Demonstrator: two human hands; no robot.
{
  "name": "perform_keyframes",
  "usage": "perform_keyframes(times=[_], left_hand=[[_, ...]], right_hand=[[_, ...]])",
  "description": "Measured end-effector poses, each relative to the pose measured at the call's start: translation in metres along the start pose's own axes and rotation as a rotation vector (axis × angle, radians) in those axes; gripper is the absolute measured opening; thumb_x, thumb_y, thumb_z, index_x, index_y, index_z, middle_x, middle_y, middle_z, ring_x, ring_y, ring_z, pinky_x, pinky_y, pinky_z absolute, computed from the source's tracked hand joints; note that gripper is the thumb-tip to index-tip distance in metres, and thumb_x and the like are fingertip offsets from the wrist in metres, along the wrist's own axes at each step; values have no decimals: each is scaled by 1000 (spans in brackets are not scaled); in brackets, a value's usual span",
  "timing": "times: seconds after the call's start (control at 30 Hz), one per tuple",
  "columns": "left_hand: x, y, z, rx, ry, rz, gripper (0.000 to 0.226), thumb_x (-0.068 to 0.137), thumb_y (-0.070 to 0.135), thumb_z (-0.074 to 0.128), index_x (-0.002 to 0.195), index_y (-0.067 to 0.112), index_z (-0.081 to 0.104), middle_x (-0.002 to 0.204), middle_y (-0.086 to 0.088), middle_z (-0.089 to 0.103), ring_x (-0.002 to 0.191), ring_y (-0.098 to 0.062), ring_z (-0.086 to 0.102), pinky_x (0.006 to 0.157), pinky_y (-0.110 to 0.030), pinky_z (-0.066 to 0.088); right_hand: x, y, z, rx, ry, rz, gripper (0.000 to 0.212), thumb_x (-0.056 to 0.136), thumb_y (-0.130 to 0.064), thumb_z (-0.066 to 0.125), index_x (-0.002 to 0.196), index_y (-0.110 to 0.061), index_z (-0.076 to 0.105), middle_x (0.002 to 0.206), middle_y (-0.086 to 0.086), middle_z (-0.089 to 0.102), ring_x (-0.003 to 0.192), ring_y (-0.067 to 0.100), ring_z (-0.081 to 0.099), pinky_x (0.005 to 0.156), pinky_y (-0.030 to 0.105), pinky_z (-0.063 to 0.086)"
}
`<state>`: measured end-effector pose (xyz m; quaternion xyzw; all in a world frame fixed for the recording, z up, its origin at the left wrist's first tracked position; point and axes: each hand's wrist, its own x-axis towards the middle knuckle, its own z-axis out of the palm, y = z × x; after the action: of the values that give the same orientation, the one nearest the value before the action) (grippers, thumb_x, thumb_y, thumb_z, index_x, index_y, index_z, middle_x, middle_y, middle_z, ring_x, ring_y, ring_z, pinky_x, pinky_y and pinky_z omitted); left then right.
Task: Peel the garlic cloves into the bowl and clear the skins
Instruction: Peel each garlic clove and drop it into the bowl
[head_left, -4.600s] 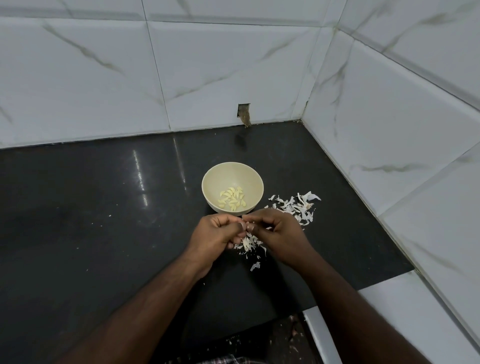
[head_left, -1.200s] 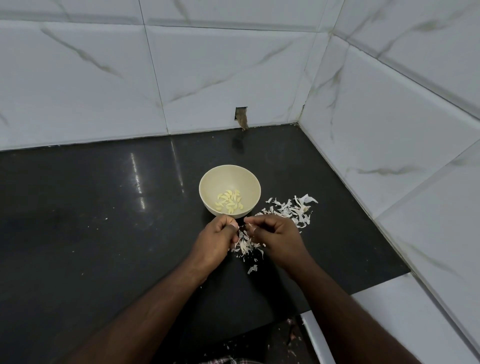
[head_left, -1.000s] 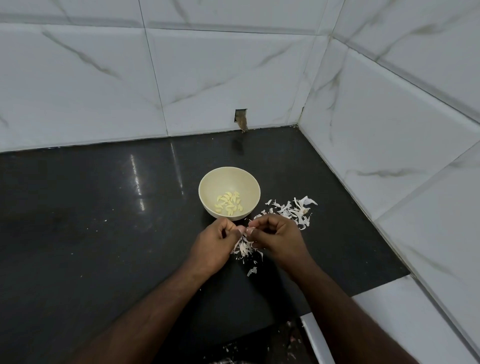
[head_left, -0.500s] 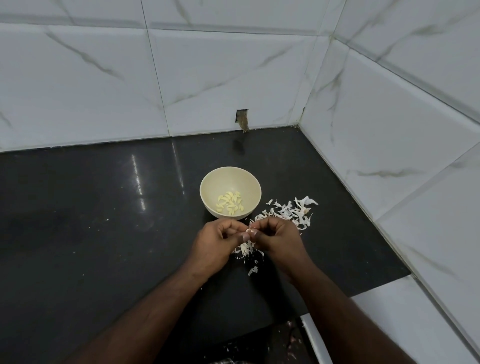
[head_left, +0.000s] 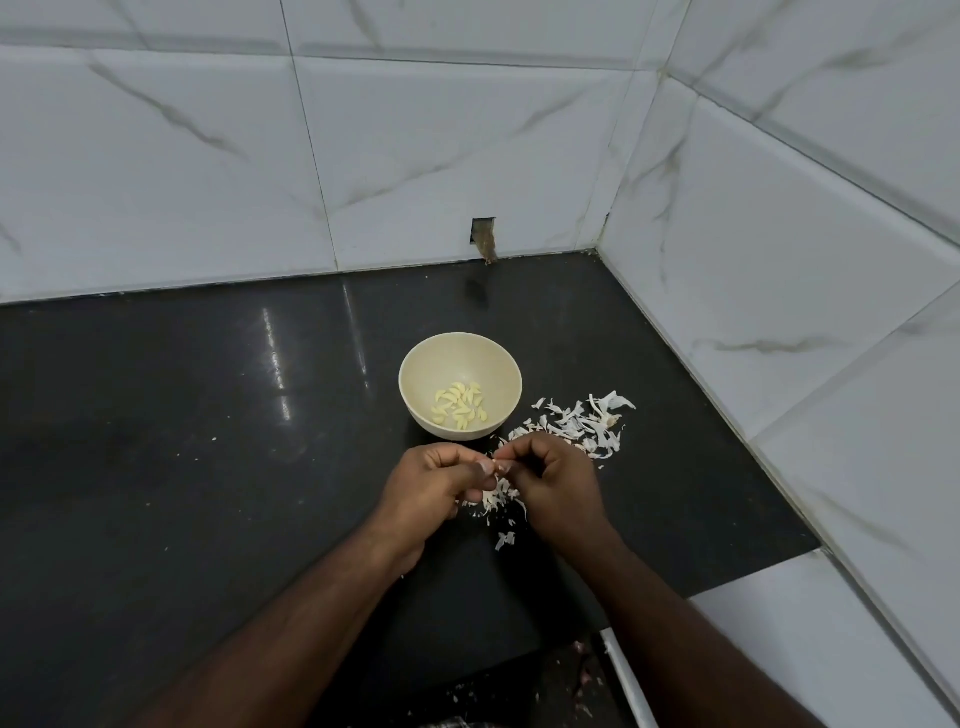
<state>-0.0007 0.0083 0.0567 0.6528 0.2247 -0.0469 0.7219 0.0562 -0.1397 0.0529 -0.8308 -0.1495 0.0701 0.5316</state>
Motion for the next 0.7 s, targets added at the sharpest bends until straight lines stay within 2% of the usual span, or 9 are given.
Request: perform_keyframes(times=[0.07,0.17,0.23,0.33,0.43,0.57,0.7], left_hand=[[0,1,1,-44,-11,-58,10,91,15,69,92,9,76,79,-5,75,65,-7,60,54,-20,36],[1,2,1,-114,-26,-112,9,92,13,68,93,9,75,78,-4,73,62,-7,60,52,-19,35],[1,0,0,-127,-15,-106,8,92,13,68,93,8,74,78,-4,73,62,-7,59,51,-18,35],[0,-1,1,-87,28,29,7,90,10,72,92,4,75,72,0,71,60,-4,56,51,-16,39],[1,-1,-1,22,74,171,4,86,7,76,90,8,77,68,3,71,62,-2,61,60,-14,47],[3,-3,-4,53,62,229,9,85,5,76,88,13,78,71,-3,71,67,-7,62,65,-18,50],[3,-3,-2,-5,10,243,12,87,-2,72,92,8,76,68,2,69,61,-1,60,59,-13,45]], right_hand=[[-1,1,0,-96,23,-90,32,83,-1,72,75,-32,68,77,-11,69,79,5,64,71,23,51],[-2,2,1,-137,47,-214,19,81,0,67,81,-18,70,80,-12,68,81,6,64,71,19,49],[-3,2,3,-138,57,-213,15,82,-3,67,81,-18,70,80,-11,67,81,6,63,70,17,48],[0,-2,3,-58,25,-4,15,84,-8,74,78,-22,71,76,-9,70,75,3,64,69,20,49],[2,-7,3,39,-42,147,11,85,-13,77,77,-18,70,67,-7,68,60,2,58,60,21,47],[3,-13,-2,289,-139,336,7,89,-4,69,82,-1,67,66,7,63,62,19,52,61,32,45],[7,-16,-7,567,-279,530,14,93,1,61,80,-4,65,68,8,62,58,14,55,56,25,49]])
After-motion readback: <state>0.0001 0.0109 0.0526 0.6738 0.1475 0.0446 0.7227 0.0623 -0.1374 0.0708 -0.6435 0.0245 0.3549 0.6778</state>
